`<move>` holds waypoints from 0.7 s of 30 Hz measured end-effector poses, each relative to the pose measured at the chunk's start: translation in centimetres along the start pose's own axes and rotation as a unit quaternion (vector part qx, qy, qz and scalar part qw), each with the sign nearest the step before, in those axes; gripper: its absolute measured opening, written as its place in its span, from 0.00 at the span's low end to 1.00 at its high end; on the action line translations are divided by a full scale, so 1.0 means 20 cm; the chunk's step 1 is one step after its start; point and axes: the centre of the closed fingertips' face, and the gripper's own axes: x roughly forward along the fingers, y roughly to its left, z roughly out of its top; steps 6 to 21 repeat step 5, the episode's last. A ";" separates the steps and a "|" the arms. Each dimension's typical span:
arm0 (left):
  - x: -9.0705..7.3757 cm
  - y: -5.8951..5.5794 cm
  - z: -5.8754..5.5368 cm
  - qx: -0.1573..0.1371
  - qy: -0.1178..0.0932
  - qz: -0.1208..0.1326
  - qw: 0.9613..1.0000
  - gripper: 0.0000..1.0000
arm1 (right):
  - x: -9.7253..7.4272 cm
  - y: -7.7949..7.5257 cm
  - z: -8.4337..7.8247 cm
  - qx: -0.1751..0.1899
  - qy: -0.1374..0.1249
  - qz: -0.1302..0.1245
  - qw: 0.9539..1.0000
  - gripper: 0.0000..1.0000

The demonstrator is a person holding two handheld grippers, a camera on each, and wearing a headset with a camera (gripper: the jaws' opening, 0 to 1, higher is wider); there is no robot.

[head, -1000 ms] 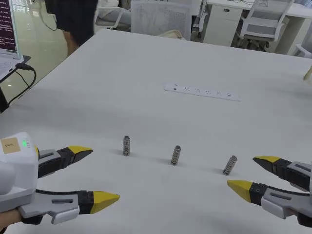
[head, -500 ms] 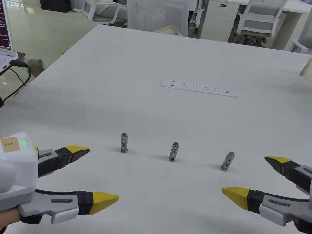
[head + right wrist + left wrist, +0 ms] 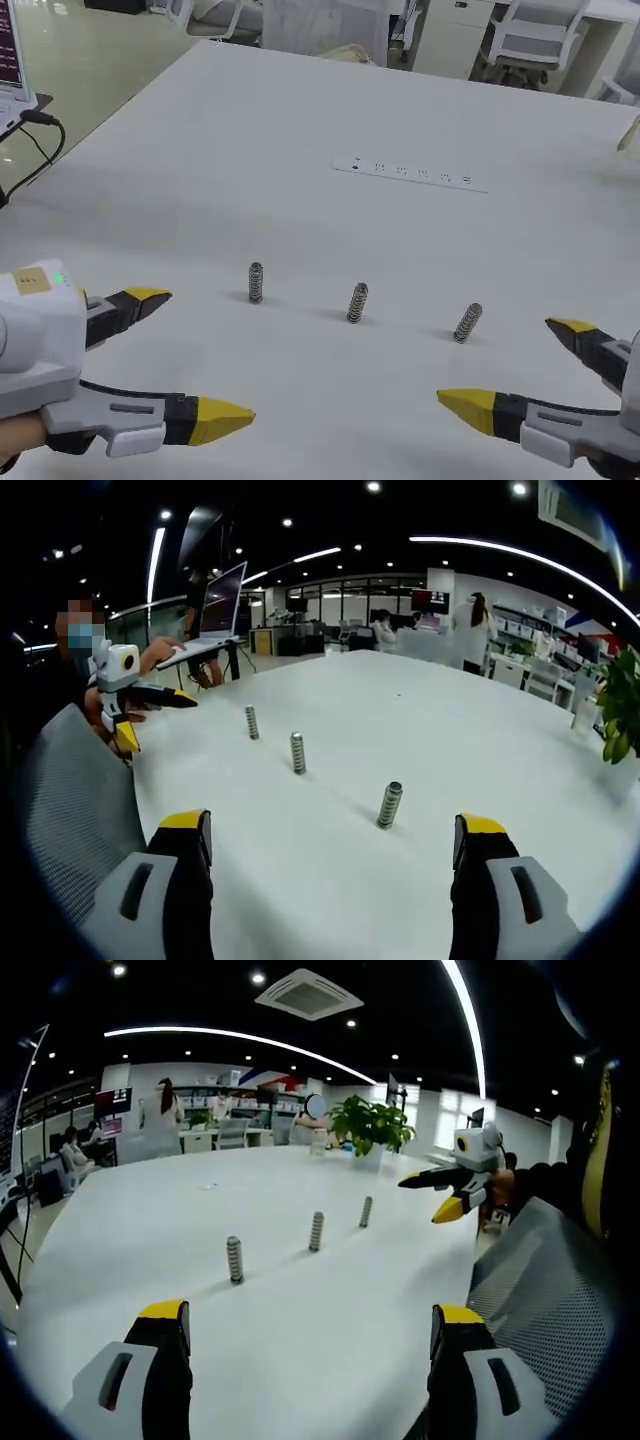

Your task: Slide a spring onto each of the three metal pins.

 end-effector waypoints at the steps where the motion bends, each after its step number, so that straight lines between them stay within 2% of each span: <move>1: 0.00 0.00 0.00 0.000 0.001 0.000 1.000 0.98 | 0.00 0.00 0.00 0.001 0.000 0.000 1.000 1.00; 21: 0.00 0.00 0.00 0.001 0.000 0.000 1.000 0.98 | 0.01 0.02 -0.01 0.002 0.003 0.004 1.000 1.00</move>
